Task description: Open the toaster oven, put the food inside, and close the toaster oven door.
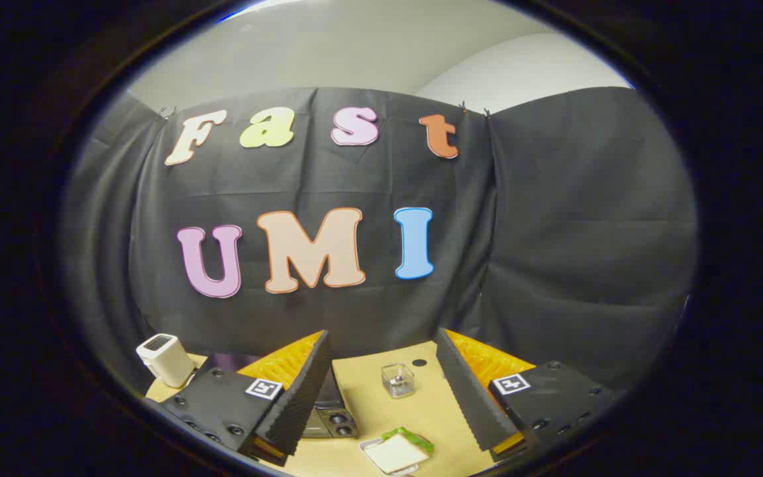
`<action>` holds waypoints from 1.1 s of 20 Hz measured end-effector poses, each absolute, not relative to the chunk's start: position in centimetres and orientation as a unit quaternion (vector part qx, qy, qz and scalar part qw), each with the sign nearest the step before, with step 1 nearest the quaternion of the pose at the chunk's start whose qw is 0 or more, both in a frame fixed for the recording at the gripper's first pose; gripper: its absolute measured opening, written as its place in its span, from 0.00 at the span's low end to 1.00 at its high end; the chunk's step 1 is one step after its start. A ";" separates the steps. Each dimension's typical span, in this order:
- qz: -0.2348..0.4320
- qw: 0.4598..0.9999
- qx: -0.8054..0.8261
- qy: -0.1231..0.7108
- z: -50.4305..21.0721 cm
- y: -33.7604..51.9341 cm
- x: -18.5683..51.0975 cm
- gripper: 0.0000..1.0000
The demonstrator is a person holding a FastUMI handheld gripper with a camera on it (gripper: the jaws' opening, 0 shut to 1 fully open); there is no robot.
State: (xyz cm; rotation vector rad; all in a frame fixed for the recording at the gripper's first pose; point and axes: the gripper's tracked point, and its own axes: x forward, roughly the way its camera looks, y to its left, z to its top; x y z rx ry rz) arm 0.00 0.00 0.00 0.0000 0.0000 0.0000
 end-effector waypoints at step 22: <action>0.014 1.000 0.017 -0.012 -1.0 3.6 0.6 0.98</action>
